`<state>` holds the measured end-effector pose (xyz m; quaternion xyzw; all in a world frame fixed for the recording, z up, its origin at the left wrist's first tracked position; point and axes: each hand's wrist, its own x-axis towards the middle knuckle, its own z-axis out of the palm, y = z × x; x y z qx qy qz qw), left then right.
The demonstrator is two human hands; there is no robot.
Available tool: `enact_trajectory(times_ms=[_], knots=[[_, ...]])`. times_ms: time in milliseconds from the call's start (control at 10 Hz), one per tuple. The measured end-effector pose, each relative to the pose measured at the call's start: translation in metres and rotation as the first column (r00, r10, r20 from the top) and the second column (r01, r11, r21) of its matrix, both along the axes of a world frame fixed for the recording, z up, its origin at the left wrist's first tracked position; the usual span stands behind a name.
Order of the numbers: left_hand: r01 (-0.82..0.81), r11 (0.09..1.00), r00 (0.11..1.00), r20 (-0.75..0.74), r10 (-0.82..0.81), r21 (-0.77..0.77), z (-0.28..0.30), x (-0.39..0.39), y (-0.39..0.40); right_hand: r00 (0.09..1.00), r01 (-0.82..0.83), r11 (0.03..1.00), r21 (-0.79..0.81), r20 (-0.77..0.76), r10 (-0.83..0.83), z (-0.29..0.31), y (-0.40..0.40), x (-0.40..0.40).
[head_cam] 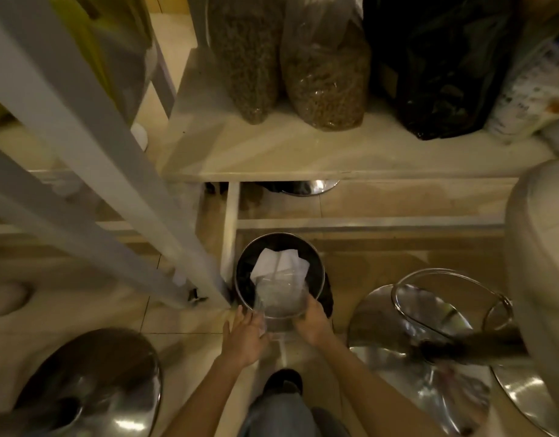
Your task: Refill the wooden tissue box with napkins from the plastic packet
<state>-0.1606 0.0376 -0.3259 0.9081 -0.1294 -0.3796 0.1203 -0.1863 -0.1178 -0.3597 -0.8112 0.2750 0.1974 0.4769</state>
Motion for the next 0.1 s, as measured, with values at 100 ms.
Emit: enact_trajectory(times_ms=[100], knots=[[-0.004, 1.0, 1.0, 0.027, 0.004, -0.025, 0.017, 0.0016, 0.0034, 0.993, 0.116, 0.993, -0.032, -0.024, -0.117, 0.0216, -0.0005, 0.0042]])
